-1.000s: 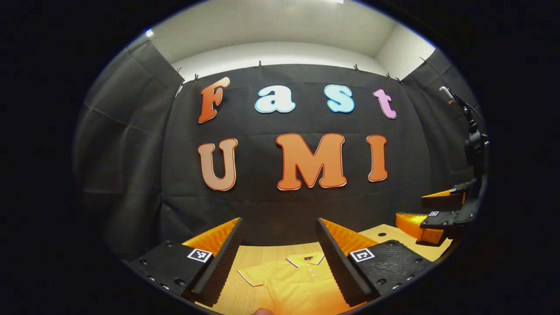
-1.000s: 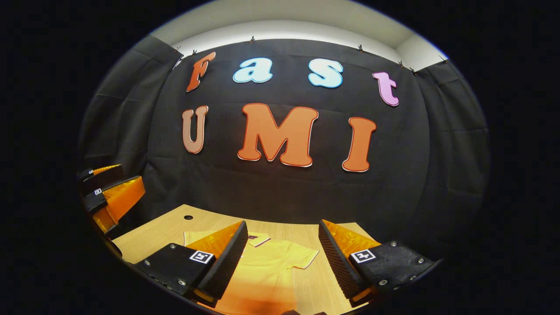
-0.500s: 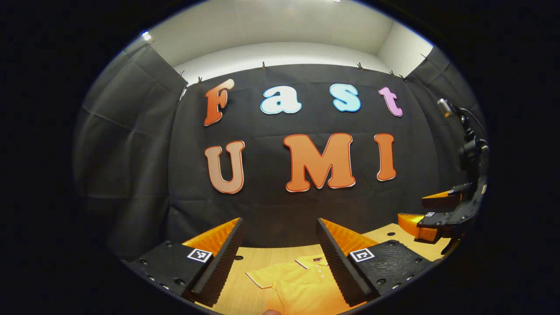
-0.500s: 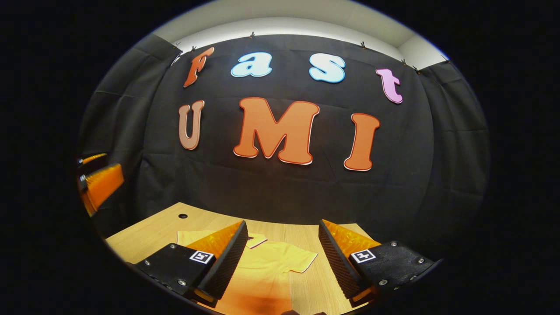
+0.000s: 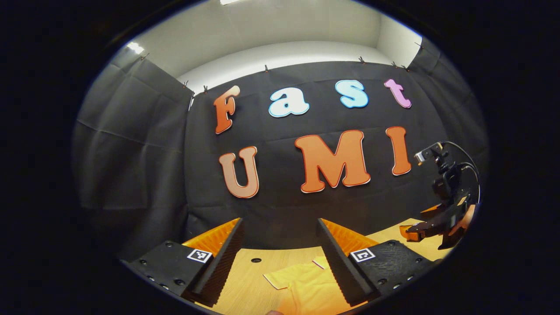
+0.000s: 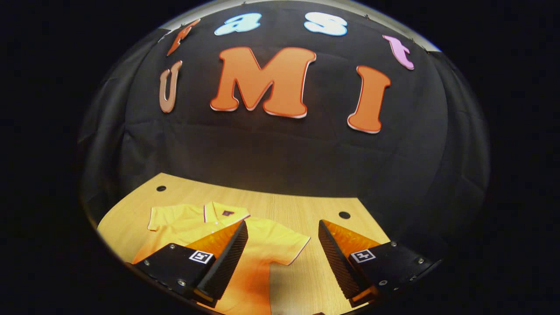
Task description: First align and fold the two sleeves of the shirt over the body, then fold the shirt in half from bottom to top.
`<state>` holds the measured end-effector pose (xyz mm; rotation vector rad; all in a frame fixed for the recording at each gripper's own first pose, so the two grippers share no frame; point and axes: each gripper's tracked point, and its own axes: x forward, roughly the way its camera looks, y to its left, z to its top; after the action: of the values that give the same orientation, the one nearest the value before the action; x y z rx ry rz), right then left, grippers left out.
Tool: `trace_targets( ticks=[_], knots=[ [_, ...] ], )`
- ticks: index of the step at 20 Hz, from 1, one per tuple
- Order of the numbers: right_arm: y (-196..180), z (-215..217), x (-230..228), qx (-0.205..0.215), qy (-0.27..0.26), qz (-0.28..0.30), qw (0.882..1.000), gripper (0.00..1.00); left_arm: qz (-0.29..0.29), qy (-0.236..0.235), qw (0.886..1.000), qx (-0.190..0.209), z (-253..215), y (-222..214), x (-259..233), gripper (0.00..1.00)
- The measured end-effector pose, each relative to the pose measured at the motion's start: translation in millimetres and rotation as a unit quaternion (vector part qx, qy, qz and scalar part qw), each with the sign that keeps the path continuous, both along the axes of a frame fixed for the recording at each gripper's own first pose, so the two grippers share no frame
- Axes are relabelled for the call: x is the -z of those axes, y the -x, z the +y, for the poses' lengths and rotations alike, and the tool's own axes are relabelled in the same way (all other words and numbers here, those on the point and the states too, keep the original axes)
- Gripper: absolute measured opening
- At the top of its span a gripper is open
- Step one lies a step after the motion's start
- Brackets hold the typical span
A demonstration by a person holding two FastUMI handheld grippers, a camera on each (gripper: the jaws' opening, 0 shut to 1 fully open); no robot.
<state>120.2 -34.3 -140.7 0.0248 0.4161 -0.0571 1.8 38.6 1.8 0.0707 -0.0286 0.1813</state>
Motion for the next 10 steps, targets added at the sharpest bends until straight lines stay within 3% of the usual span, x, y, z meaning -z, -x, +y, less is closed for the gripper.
trace_targets(
  ticks=[3,6,10],
  knots=[
    [-18,-8,52,-0.001,-0.038,0.091,0.995,0.98,0.017,-0.004,0.999,-0.033,11,6,7,0.99],
    [-31,-15,101,0.001,-0.069,0.185,0.98,0.98,0.041,-0.003,0.997,-0.059,18,11,15,1.0],
    [-51,-24,142,0.002,-0.09,0.248,0.964,0.99,0.069,-0.001,0.994,-0.081,22,18,25,0.99]
  ],
)
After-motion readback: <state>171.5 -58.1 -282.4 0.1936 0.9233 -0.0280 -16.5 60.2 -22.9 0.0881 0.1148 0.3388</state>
